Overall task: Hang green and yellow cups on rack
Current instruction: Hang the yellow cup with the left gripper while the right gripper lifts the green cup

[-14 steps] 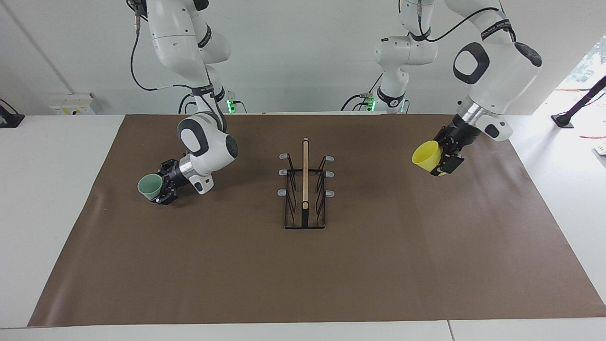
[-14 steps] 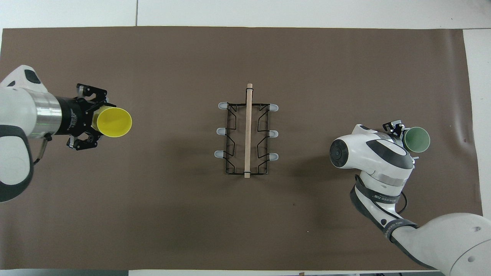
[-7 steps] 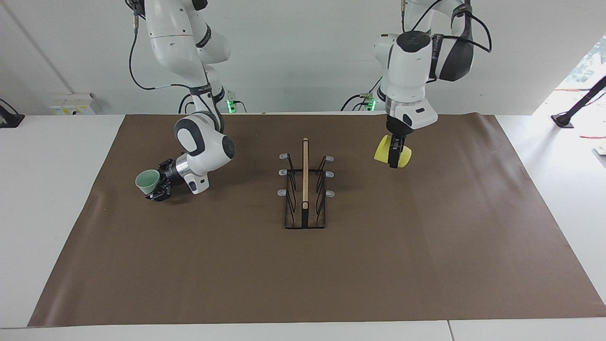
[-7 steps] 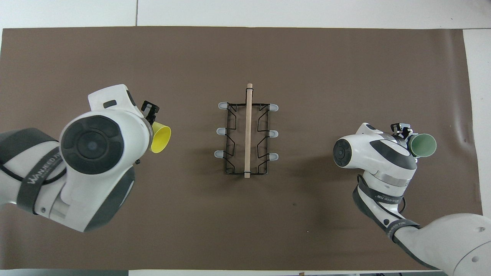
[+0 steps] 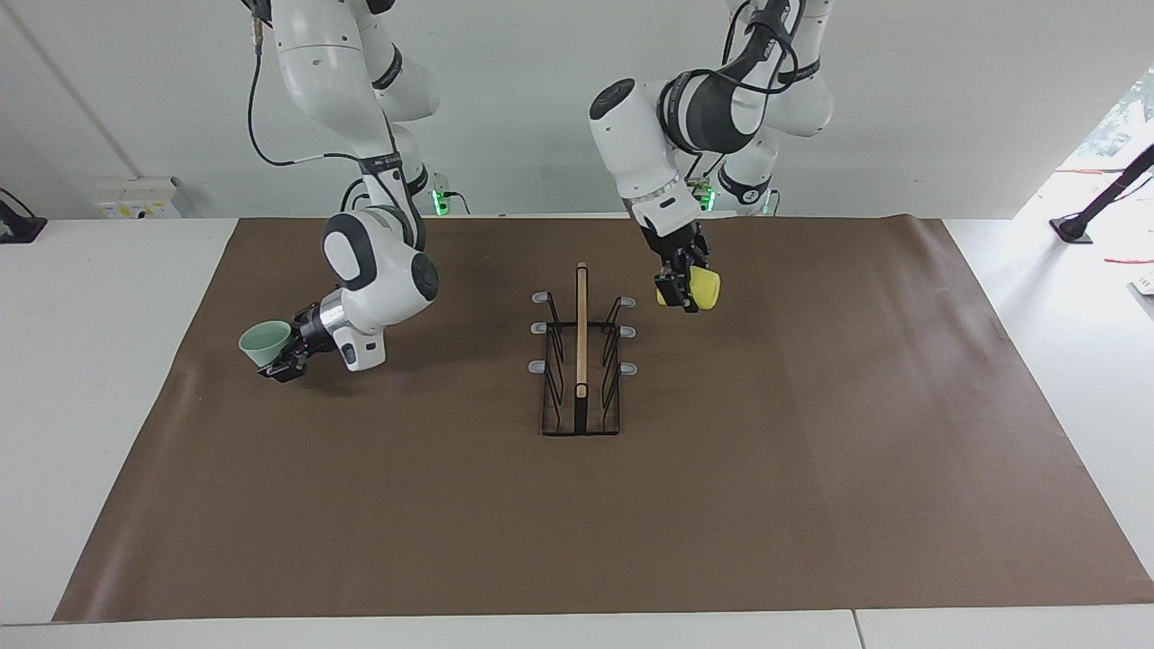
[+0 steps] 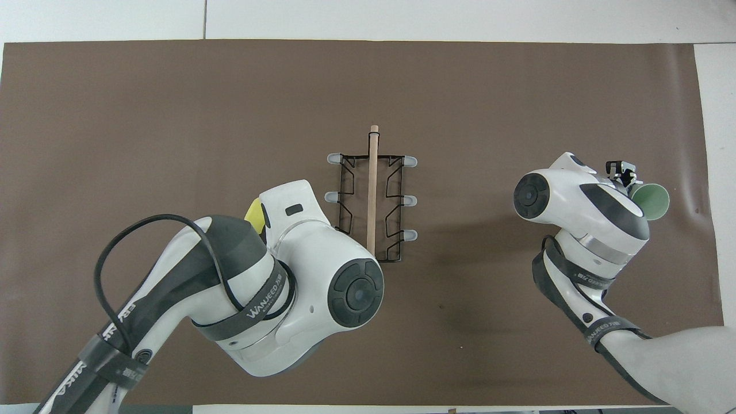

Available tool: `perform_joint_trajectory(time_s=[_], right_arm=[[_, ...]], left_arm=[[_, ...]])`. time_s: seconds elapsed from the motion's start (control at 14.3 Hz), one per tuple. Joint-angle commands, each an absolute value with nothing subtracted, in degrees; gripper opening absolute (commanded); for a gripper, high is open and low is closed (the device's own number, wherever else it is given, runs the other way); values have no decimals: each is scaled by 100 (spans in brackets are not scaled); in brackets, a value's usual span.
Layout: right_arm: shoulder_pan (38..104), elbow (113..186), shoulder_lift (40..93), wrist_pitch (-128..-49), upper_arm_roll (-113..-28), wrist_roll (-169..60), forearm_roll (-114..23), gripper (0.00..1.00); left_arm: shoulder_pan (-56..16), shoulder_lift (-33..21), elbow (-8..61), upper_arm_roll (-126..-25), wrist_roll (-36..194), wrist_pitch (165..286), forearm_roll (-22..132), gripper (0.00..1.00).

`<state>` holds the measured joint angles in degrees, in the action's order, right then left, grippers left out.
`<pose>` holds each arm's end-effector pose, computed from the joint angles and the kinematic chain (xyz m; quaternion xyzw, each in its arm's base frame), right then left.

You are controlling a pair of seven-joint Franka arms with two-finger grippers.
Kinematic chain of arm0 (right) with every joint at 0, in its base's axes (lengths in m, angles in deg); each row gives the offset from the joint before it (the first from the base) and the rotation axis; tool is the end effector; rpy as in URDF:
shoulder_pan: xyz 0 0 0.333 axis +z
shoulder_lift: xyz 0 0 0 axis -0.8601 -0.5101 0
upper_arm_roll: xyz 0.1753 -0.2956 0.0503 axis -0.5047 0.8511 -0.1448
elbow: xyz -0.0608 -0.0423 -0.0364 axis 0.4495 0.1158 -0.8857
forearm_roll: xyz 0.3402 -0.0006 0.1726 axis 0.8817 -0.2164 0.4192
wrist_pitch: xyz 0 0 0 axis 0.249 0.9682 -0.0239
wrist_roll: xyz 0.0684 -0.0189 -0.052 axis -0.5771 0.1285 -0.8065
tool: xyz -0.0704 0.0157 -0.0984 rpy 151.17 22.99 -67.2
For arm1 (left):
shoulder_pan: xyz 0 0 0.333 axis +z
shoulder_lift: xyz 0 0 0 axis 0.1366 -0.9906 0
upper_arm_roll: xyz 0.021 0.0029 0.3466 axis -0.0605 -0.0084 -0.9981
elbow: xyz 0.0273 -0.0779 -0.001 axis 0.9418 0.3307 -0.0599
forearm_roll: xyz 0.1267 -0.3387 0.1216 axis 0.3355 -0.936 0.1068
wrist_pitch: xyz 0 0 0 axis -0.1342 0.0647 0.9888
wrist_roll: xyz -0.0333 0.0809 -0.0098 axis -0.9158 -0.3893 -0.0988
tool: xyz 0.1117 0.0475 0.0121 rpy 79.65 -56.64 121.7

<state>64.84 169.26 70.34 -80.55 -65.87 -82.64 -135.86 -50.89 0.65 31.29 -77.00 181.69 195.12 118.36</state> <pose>0.5377 -0.0012 0.3394 0.6861 0.5637 -0.2820 0.3634 0.4260 -0.3424 0.4598 -0.8294 -0.4656 -0.2835 0.1223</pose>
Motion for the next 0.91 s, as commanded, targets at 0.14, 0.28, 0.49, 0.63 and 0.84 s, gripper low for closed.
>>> perform_joint_trajectory(time_s=[0.14, 0.28, 0.49, 0.63, 0.84], right_arm=[[6214, 16740, 7569, -8035, -6626, -8502, -12197, 0], [6127, 16539, 7622, -8008, -6617, -8502, -11750, 0], [5977, 16267, 7675, -7965, -6608, -8440, -11177, 0], [5951, 16038, 7657, -7886, -6591, -8423, -10703, 0], [5872, 15905, 7684, -7736, -6582, -8449, -10420, 0]], left_arm=[[-5671, -475, 2679, -7782, 18811, 18850, 12423, 0], [-5760, -676, 2417, -7782, 19093, 18761, 12458, 0], [-5926, -854, 2204, -7782, 19541, 18699, 12476, 0], [-5980, -854, 2248, -7774, 19586, 18726, 12493, 0], [-6102, -941, 2274, -7756, 19586, 18778, 12493, 0]])
